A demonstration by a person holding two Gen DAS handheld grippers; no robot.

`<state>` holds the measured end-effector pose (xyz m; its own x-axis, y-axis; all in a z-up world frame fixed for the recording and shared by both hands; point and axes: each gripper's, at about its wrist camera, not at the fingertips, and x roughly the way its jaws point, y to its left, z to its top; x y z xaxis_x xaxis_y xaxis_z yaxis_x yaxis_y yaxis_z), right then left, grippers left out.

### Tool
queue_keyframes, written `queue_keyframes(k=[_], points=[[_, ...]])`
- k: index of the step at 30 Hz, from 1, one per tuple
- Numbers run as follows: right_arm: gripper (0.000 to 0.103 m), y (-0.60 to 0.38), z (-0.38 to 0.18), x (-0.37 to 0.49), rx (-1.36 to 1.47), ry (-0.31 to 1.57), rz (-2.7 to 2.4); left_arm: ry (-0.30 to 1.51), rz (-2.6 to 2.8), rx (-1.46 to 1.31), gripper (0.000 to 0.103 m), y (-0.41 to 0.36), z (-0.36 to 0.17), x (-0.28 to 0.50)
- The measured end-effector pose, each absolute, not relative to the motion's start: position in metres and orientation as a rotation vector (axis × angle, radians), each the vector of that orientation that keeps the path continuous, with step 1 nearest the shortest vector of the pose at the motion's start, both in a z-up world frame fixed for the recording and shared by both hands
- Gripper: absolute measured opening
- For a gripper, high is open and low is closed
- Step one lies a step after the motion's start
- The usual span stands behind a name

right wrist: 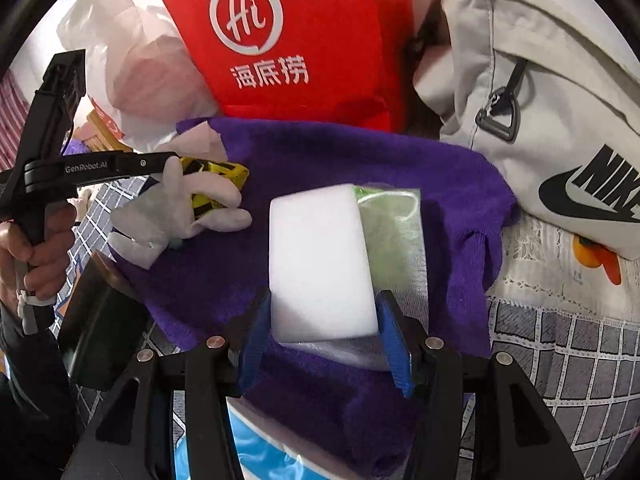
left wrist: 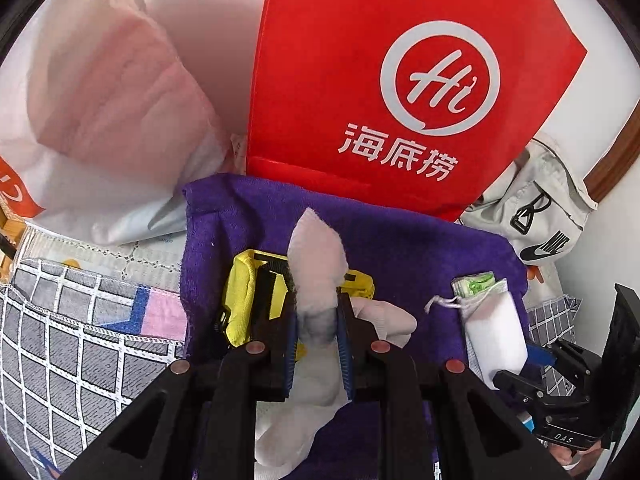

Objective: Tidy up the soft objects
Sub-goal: 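Lower the cotton onto the towel and open the left tool while the right tool sets the sponge down, then move the left tool to the black watch strap while the right tool approaches the green snack packet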

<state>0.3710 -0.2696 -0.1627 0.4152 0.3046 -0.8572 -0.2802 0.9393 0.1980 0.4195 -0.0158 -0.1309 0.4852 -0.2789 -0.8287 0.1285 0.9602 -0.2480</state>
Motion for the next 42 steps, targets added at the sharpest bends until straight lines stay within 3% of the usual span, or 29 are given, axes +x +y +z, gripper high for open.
queue_keyframes(k=[2,4,5,7,9,24,42], points=[[0.068,-0.270,-0.163,0.372,0.038,1.083,0.351,1.043,-0.249,-0.159,0.019,-0.016,-0.133,0.420],[0.069,-0.271,-0.161,0.373,0.066,1.073,0.357,1.050,-0.247,-0.158,0.020,-0.016,-0.134,0.421],[0.072,-0.271,-0.161,0.373,0.082,1.077,0.359,1.053,-0.244,-0.159,0.024,-0.016,-0.134,0.422],[0.074,-0.272,-0.157,0.372,0.100,1.068,0.357,1.056,-0.229,-0.156,0.043,-0.015,-0.133,0.421],[0.075,-0.272,-0.152,0.371,0.108,1.047,0.350,1.043,-0.208,-0.139,0.048,-0.015,-0.129,0.419],[0.075,-0.254,-0.094,0.331,0.056,0.949,0.275,0.950,-0.209,-0.095,0.051,-0.011,-0.077,0.361],[0.073,-0.244,-0.048,0.196,0.094,0.874,0.192,0.852,-0.219,-0.104,0.051,0.003,-0.045,0.224]])
